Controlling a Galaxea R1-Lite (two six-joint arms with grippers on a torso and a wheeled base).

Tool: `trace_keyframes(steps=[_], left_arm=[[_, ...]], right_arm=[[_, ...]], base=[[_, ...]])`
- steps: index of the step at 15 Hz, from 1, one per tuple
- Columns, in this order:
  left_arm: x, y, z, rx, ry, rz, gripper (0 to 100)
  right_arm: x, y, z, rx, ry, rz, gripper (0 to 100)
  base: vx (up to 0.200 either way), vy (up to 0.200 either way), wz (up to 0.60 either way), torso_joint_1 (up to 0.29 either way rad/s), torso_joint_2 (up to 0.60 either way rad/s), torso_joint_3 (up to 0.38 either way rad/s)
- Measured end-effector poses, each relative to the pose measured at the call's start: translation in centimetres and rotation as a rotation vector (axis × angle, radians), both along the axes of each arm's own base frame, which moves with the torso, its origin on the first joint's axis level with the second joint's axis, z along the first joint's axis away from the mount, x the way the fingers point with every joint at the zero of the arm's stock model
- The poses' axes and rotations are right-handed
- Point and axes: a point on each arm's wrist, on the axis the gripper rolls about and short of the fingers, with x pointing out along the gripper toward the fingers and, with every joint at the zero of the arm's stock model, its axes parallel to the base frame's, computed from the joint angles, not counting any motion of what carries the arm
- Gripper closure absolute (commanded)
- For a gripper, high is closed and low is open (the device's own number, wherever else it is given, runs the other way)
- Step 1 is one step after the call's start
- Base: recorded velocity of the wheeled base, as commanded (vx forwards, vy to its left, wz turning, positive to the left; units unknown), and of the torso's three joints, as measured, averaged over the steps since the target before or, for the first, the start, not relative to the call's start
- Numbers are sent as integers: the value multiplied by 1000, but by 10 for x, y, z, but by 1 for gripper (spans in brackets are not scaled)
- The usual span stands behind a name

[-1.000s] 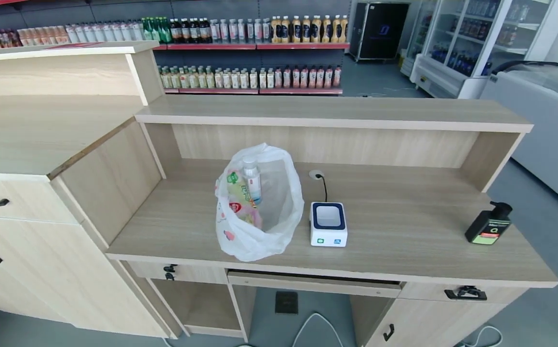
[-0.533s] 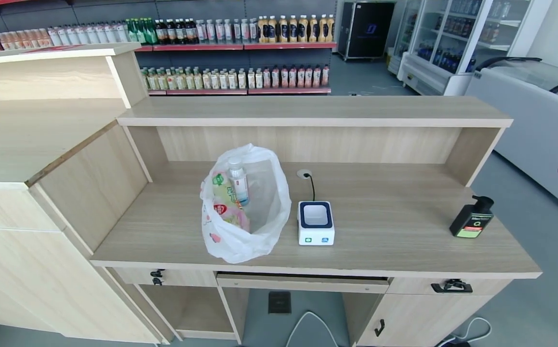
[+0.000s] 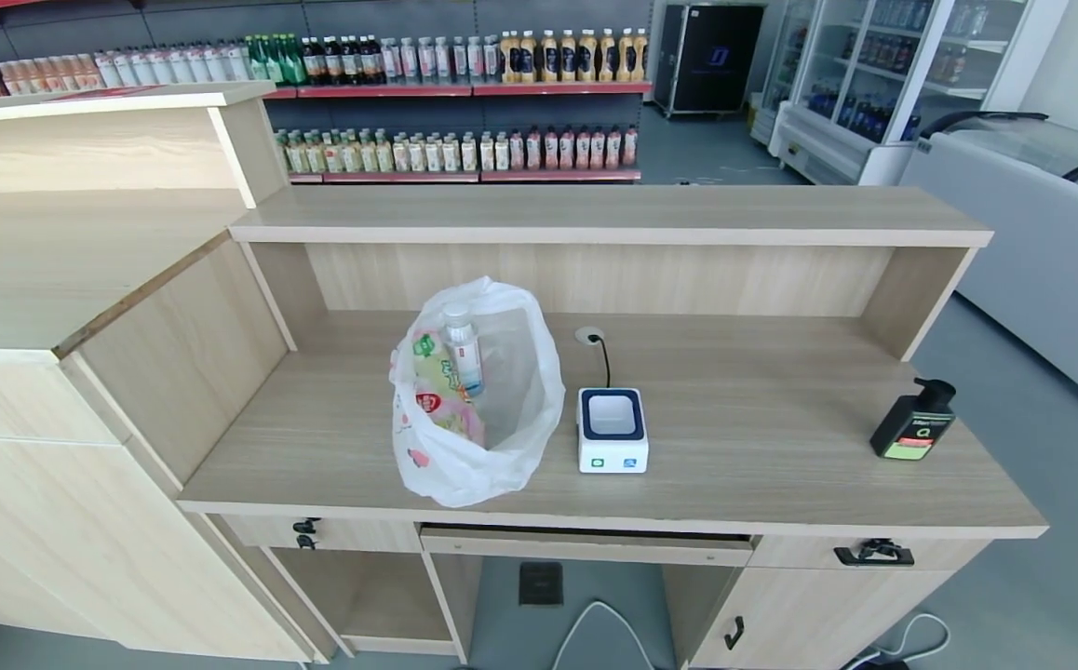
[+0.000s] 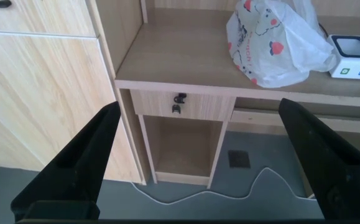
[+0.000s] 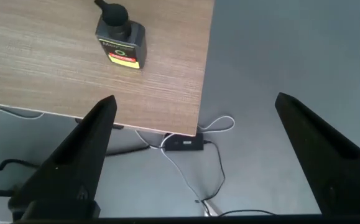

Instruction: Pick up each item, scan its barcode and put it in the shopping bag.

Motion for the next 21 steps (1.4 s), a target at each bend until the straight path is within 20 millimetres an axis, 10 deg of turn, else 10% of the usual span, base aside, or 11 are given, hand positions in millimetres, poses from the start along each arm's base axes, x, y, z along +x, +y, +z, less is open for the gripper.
trace_keyframes(steps=[8, 21], left_arm=[[0, 0, 0, 0, 0, 0, 0], [0, 0, 0, 0, 0, 0, 0]], right_arm=[[34, -37, -34, 13, -4, 3, 0], [104, -8, -89, 130, 24, 212, 0]], base=[[0, 0, 0, 0, 0, 0], [0, 0, 0, 0, 0, 0]])
